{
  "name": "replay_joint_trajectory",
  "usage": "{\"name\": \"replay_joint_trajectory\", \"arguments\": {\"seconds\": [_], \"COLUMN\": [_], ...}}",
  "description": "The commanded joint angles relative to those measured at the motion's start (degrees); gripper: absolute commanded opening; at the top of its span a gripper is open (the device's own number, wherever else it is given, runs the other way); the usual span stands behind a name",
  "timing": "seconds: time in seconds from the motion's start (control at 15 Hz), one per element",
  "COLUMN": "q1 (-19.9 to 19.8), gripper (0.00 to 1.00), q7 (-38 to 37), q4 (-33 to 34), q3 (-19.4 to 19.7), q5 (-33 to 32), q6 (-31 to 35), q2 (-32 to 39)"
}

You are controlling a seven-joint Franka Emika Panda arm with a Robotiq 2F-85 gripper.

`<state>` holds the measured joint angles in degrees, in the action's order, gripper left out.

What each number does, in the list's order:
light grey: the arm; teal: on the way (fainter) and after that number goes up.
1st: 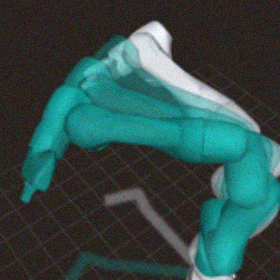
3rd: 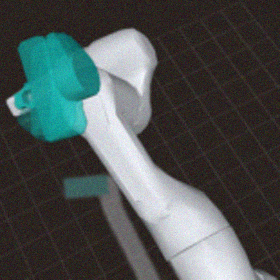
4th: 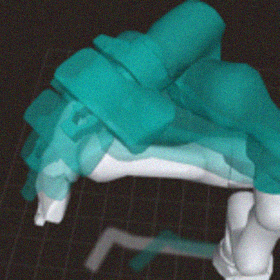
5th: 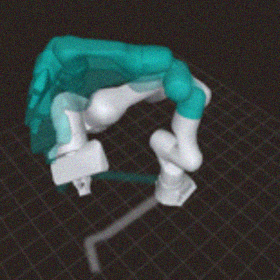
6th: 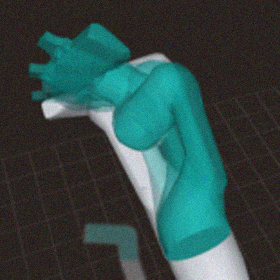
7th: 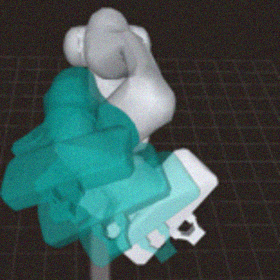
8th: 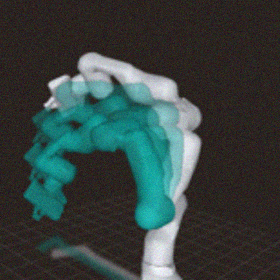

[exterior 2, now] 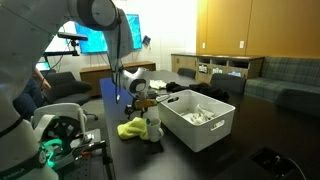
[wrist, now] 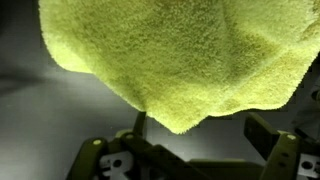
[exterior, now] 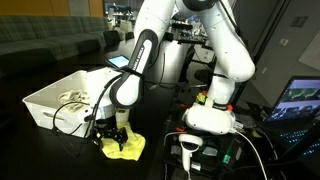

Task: The white towel should go in the basket first, followed by the marker in the cup, then the yellow towel in the basket, and the black tape in the cup.

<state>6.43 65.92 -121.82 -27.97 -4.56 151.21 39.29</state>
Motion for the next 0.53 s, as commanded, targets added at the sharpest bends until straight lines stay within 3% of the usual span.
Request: {"name": "replay_joint_trajectory", "arguments": {"seconds": [0.0, 0.27, 0.47], "q1": [1.83, 9.49, 13.1], "gripper": [1.0, 1.0, 1.0], "q7": [-1.96, -10.41, -15.97], "q4": [1.49, 3.34, 6.15], "q3": [1.93, 8.66, 11.74], "q5": [0.03, -5.4, -9.56], "q6": [-1.01, -3.77, -8.39], "q2": [1.32, 1.02, 2.7]}}
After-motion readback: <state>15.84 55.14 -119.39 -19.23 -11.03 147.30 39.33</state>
